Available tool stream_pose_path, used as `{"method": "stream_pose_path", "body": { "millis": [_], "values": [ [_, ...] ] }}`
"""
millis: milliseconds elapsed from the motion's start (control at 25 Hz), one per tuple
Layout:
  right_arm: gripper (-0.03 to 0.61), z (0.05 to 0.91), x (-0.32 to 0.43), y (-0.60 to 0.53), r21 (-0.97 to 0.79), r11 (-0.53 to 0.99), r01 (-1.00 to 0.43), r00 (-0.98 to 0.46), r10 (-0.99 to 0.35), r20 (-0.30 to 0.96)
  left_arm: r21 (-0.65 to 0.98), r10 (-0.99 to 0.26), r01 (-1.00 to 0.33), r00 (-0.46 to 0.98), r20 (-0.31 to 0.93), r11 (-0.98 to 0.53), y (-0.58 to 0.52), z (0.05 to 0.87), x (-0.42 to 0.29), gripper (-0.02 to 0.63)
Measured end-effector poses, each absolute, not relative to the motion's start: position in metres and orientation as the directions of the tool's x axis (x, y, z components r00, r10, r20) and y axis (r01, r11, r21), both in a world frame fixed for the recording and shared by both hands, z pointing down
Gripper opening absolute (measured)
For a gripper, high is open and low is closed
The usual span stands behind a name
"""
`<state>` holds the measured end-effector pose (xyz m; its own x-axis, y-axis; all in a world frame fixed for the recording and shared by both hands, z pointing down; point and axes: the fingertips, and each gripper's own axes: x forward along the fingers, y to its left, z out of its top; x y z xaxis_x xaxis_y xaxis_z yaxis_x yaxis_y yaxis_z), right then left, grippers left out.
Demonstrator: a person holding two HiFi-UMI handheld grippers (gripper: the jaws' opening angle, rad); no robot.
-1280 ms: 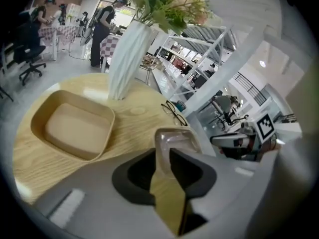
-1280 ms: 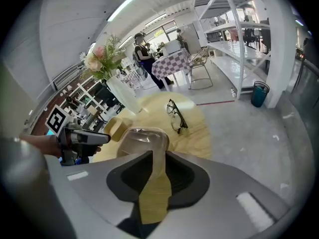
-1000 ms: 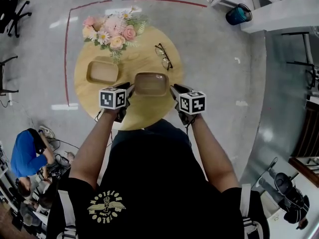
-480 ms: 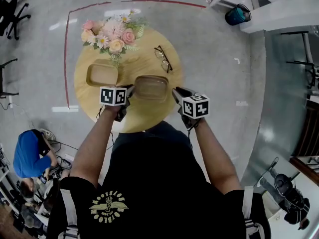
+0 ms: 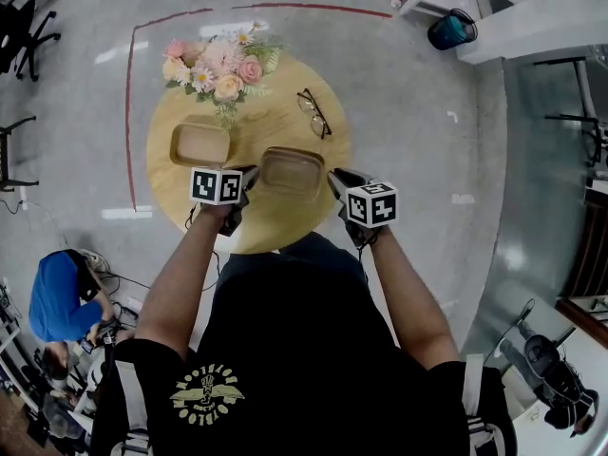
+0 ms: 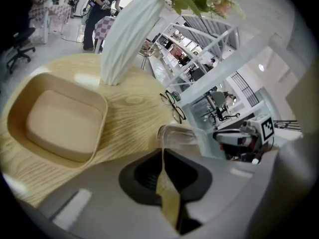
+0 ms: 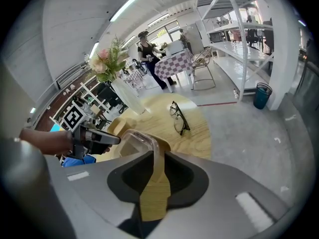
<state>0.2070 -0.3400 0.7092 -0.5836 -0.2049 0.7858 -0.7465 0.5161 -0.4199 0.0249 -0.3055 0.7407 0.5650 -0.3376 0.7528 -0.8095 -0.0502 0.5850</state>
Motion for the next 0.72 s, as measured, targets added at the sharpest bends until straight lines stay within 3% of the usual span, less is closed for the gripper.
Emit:
{"method": "stream_pose_path", "body": {
  "millis": [720],
  "values": [
    [0.063, 0.663, 0.166, -0.314, -0.430, 0.503, -0.749, -0.612, -0.278, 0.741, 0.523, -0.491, -0.852, 0.452, 0.745, 0.008, -0.287, 0.658, -0.036, 0.014]
  ]
}}
